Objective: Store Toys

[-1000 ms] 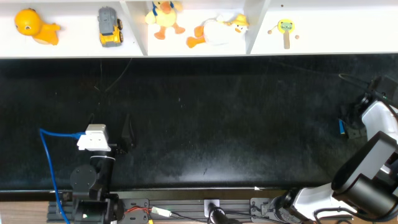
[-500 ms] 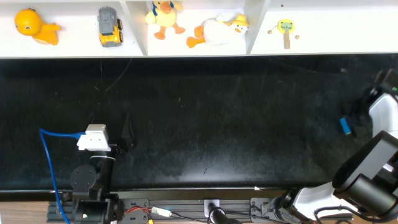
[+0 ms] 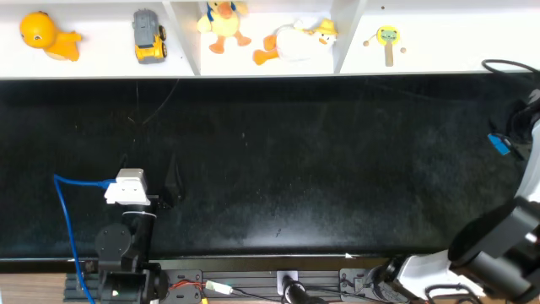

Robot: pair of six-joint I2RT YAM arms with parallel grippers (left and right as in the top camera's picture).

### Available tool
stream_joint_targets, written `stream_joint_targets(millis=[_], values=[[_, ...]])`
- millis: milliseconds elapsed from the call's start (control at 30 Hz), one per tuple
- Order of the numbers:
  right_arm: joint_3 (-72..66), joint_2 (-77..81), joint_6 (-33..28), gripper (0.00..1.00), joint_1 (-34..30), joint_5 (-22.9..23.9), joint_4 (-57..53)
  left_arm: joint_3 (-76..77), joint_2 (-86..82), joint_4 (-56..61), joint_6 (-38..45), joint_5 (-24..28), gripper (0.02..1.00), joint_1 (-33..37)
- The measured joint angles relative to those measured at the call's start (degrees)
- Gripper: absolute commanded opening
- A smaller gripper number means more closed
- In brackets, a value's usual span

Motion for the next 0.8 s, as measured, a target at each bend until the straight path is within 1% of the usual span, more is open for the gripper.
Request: stream_joint_targets(millis=[67,133,233,333,433,633,700,800], values=[[-0.5,-3.08,-2.4,0.047,-0.02,-0.85,1.7,0.0,0.0,0.0,0.0,0.02,0.998,0.0],[-2.89,-7.72,-5.03,0.049,-0.11,-2.19,7.3,0.0,0.0,0.02,0.0,0.02,0.998,0.0],[-9.81,-15.78,-10.82,0.045,-1.01,-5.25,21.07,-0.02,0.0,0.04,0.0,0.02,0.998,0.0],[-16.44,-18.91,-15.5,0.045,-2.64,-7.5,36.17,-0.02,0.0,0.04,0.0,0.02,0.998,0.0],[-21.62,-15.96,-18.16,0.045,-3.45,-9.99,50.99,-0.02,0.0,0.04,0.0,0.02,0.998,0.0],[-24.06,-3.52,-20.15,0.045,-3.19,-17.86,70.18,-0.02,0.0,0.04,0.0,0.0,0.998,0.0],[-24.35,-0.44,-20.41,0.045,-2.73,-20.94,76.76,-0.04,0.0,0.04,0.0,0.0,0.998,0.0],[-24.39,2.78,-20.76,0.045,-1.49,-24.22,85.68,-0.04,0.0,0.04,0.0,0.0,0.996,0.0]])
